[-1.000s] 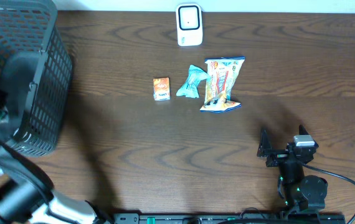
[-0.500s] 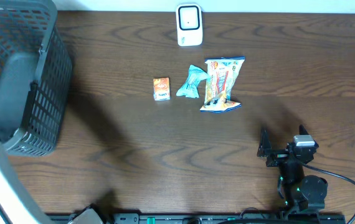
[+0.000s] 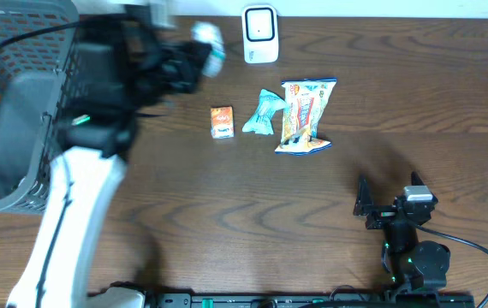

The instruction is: Scan the item barcode

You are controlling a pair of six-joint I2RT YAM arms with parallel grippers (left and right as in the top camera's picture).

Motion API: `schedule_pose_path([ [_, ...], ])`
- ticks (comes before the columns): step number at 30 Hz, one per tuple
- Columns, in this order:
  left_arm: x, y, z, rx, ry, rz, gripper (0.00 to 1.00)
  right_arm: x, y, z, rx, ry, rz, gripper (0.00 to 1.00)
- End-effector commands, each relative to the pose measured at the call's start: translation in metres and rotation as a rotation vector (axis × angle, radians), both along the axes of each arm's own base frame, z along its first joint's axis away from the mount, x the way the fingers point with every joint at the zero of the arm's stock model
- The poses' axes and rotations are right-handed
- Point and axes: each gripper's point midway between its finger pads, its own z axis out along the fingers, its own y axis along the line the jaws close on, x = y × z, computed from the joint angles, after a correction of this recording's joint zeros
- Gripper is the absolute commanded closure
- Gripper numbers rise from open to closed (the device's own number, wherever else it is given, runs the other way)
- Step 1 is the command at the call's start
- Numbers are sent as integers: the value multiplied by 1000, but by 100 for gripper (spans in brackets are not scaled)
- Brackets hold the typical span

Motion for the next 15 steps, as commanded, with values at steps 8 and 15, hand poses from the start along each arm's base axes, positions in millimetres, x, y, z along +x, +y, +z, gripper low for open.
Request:
schedule_pose_path([
  [8, 21, -84, -174, 327, 232, -110, 92, 0, -2, -1, 10, 6, -9, 1],
  [15, 3, -80, -227, 391, 416, -116, 86, 0, -2, -1, 10, 6, -9, 1],
])
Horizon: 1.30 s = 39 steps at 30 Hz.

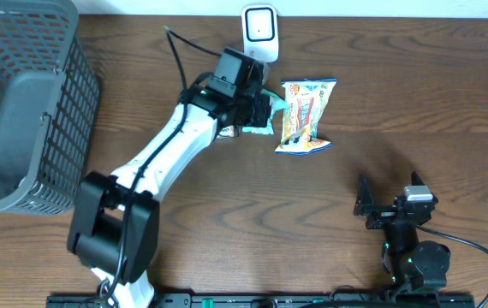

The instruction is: Scan the item barcode

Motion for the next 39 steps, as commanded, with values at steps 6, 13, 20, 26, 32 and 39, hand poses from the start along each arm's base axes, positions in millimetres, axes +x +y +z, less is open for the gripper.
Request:
schedule_pose_path([
  [6, -8, 10, -10, 52, 47, 21, 26, 0, -2, -1, 10, 5, -9, 1],
  [13, 12, 21, 40, -3, -61, 62, 19, 0, -2, -1, 10, 5, -9, 1],
  [20, 37, 121, 171, -87, -350, 290, 18, 0, -2, -1, 10, 5, -9, 1],
  [26, 27, 282, 241, 18, -558, 693, 12, 0, -2, -1, 10, 5, -9, 1],
  [32, -6, 426, 255, 82, -600, 1066, 12, 0, -2, -1, 10, 5, -9, 1],
  [39, -50, 531, 187, 177, -379, 1306, 13, 0, -2, -1, 10, 5, -9, 1],
])
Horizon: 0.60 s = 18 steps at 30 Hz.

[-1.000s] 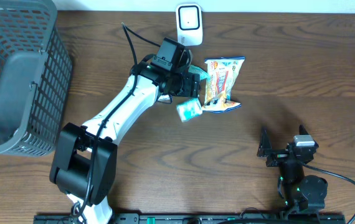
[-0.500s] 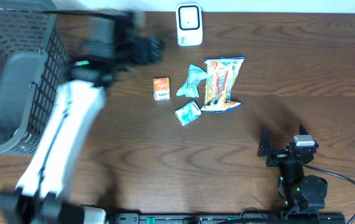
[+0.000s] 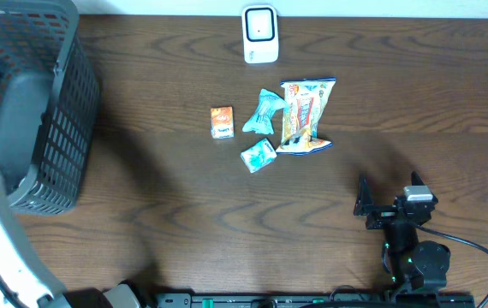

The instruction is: Scan the item barcode

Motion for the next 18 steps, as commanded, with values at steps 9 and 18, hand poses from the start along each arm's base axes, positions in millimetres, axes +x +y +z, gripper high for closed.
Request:
schedule_pose_path([
  [9, -25, 44, -146, -161, 439, 56, 13, 0, -2, -1, 10, 5, -9, 1],
  [18, -62, 48, -213, -204, 752, 204, 13, 0, -2, -1, 10, 5, -9, 1],
])
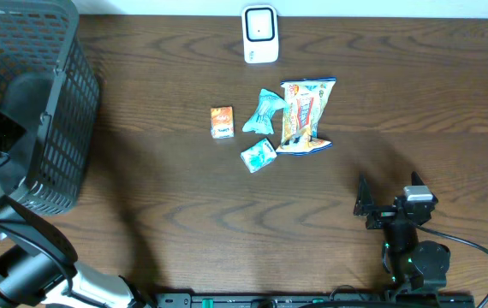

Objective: Scan the item barcode
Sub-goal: 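Reach into the basket and grasp the dark Zam-Buk box with left gripper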

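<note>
The white scanner point(259, 34) stands at the table's far edge. In front of it lie a small orange box point(222, 121), a teal packet point(262, 112), a colourful snack bag point(304, 115) and a small teal-and-white packet point(258, 156). My left arm reaches into the grey mesh basket point(64, 103) at the far left. Its gripper point(2, 130) is a dark shape inside the basket, with its fingers hidden. My right gripper point(360, 198) rests near the front right, with its fingers apart and holding nothing.
The basket fills the table's left end, its wall rising beside my left arm. A black cable point(475, 252) loops from the right arm's base at the front edge. Bare wood lies between the items and the right arm.
My left arm has shifted at the basket, and its gripper now sits down inside it. The four items, the scanner and the right arm have not moved.
My left gripper, blurred, held a white-and-teal packet up near the scanner. Then it was low over the items beside the teal packet. Later the small teal-and-white packet lay on the table and the arm was back at the basket, where the gripper is now inside.
</note>
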You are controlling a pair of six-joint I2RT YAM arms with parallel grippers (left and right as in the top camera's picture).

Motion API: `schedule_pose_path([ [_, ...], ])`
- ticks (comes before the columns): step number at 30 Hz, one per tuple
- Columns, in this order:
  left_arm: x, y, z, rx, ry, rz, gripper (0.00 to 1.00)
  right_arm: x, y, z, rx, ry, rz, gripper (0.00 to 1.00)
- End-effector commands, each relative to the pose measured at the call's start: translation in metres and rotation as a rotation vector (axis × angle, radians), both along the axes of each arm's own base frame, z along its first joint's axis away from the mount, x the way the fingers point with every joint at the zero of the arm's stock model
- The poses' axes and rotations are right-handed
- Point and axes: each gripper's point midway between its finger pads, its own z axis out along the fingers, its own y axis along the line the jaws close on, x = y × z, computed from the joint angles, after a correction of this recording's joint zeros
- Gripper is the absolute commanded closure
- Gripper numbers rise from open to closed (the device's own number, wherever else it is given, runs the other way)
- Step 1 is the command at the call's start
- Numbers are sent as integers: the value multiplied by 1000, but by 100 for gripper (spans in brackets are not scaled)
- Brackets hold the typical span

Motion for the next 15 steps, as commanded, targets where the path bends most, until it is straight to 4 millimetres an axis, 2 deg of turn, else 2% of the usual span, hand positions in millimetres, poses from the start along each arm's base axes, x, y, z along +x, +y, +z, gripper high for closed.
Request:
schedule_pose_path([
  [1, -16, 5, -22, 3, 116, 40, 13, 0, -2, -1, 10, 5, -9, 1],
  [6, -23, -5, -51, -81, 193, 32, 12, 0, -2, -1, 10, 5, -9, 1],
  [11, -18, -25, -78, -219, 186, 15, 13, 0, -2, -1, 10, 5, -9, 1],
  [15, -21, -31, -94, -269, 214, 31, 13, 0, -2, -1, 10, 5, -9, 1],
])
